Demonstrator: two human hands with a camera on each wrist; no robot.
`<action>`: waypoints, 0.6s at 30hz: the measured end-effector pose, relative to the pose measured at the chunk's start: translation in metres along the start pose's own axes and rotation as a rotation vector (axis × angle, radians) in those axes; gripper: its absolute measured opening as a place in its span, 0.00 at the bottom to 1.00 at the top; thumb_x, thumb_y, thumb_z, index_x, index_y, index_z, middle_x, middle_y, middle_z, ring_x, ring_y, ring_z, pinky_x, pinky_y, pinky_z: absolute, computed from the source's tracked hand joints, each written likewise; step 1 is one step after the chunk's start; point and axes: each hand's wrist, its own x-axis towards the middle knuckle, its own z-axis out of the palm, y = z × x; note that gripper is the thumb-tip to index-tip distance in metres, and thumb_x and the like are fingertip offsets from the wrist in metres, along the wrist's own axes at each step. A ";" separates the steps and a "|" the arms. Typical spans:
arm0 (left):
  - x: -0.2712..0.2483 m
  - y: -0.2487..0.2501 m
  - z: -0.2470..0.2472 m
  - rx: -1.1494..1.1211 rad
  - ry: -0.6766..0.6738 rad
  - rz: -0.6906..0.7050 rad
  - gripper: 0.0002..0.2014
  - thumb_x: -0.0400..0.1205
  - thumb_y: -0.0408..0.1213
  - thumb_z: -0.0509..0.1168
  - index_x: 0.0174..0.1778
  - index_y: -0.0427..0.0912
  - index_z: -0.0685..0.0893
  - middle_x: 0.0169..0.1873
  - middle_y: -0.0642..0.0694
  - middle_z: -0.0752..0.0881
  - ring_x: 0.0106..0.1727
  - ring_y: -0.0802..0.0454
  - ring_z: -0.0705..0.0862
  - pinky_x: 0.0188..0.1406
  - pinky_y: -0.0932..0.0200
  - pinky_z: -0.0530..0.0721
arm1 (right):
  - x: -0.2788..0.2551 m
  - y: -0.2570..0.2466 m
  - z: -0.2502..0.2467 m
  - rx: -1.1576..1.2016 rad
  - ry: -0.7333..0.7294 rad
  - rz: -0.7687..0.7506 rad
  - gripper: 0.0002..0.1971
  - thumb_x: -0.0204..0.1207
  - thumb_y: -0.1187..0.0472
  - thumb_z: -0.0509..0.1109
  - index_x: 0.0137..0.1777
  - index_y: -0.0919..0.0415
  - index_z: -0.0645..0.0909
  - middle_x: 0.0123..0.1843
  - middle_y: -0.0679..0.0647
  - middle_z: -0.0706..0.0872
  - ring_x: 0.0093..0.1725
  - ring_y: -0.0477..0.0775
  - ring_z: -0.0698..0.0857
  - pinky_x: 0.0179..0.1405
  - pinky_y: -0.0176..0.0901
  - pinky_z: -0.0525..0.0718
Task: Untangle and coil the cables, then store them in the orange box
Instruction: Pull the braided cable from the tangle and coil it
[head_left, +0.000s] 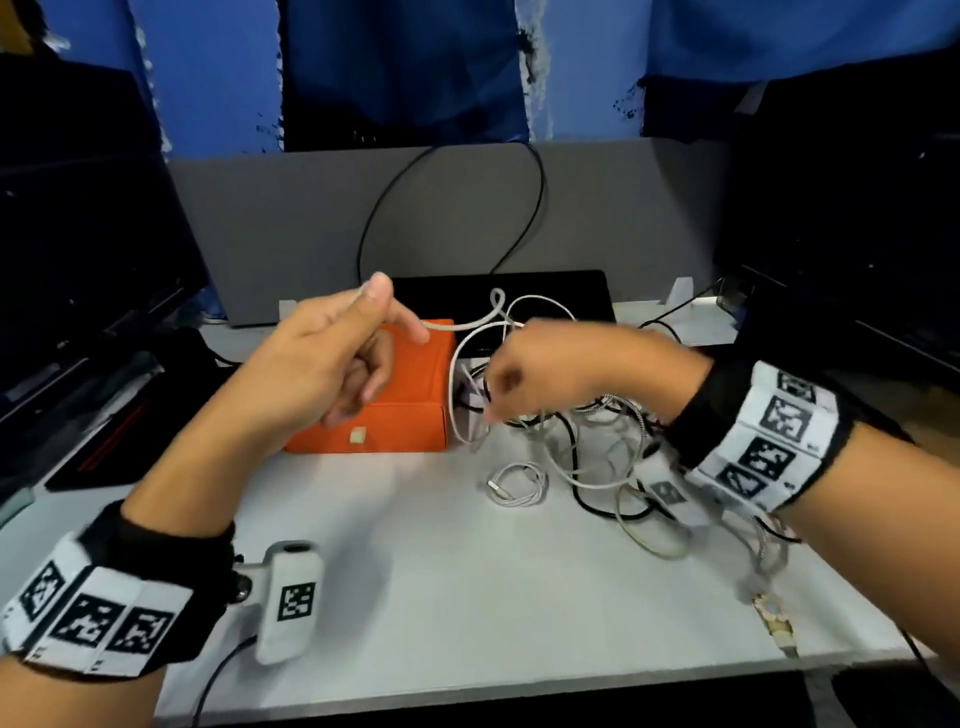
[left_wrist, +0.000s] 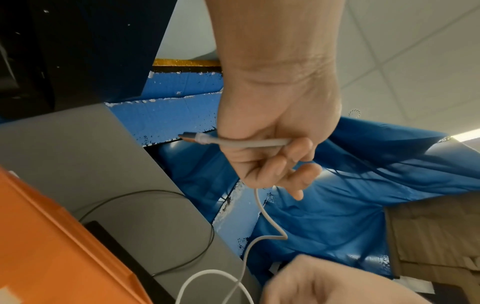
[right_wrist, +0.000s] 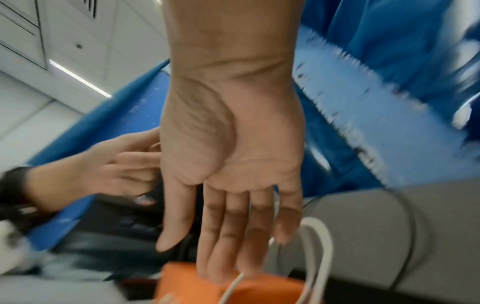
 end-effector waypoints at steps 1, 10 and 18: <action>-0.001 0.000 0.001 0.022 -0.040 -0.004 0.27 0.91 0.54 0.50 0.49 0.37 0.87 0.20 0.39 0.76 0.14 0.48 0.65 0.15 0.65 0.68 | 0.000 -0.013 0.014 -0.008 -0.158 -0.023 0.17 0.78 0.37 0.74 0.49 0.51 0.88 0.45 0.47 0.90 0.47 0.53 0.88 0.47 0.49 0.85; -0.007 -0.012 0.002 0.174 -0.371 -0.194 0.20 0.88 0.55 0.56 0.47 0.48 0.89 0.30 0.40 0.88 0.29 0.45 0.85 0.26 0.59 0.76 | 0.016 0.003 0.072 -0.328 -0.327 0.071 0.08 0.81 0.60 0.70 0.56 0.63 0.83 0.48 0.53 0.84 0.48 0.60 0.86 0.34 0.47 0.81; -0.001 -0.031 0.026 0.310 -0.360 -0.206 0.13 0.91 0.48 0.59 0.50 0.46 0.85 0.41 0.48 0.92 0.38 0.46 0.90 0.35 0.54 0.84 | 0.029 0.052 0.061 -0.047 -0.262 0.191 0.03 0.82 0.57 0.67 0.51 0.50 0.82 0.47 0.43 0.84 0.50 0.52 0.84 0.48 0.48 0.84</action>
